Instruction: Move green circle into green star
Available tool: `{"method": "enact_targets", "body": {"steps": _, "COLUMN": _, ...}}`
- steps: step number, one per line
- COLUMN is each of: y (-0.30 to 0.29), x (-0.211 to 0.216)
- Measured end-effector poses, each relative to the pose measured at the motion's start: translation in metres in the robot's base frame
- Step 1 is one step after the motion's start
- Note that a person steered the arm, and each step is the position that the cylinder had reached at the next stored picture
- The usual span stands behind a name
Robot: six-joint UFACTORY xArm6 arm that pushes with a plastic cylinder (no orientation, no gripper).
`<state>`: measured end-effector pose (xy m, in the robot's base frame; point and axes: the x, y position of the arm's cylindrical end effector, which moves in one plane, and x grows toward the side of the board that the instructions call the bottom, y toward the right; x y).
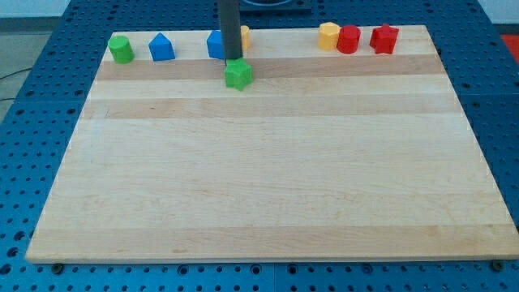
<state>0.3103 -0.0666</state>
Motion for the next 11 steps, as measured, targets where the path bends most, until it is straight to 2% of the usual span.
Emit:
{"method": "enact_targets", "body": {"steps": 1, "y": 0.016, "x": 0.068}}
{"method": "enact_targets", "body": {"steps": 2, "y": 0.016, "x": 0.086}}
{"method": "enact_targets", "body": {"steps": 3, "y": -0.055, "x": 0.060}}
{"method": "enact_targets", "body": {"steps": 4, "y": -0.160, "x": 0.039}}
{"method": "enact_targets", "body": {"steps": 5, "y": -0.212, "x": -0.004}}
{"method": "enact_targets", "body": {"steps": 6, "y": -0.237, "x": -0.040}}
{"method": "enact_targets", "body": {"steps": 8, "y": -0.222, "x": -0.079}}
{"method": "enact_targets", "body": {"steps": 9, "y": -0.205, "x": -0.068}}
{"method": "enact_targets", "body": {"steps": 10, "y": -0.207, "x": -0.094}}
{"method": "enact_targets", "body": {"steps": 11, "y": -0.195, "x": -0.092}}
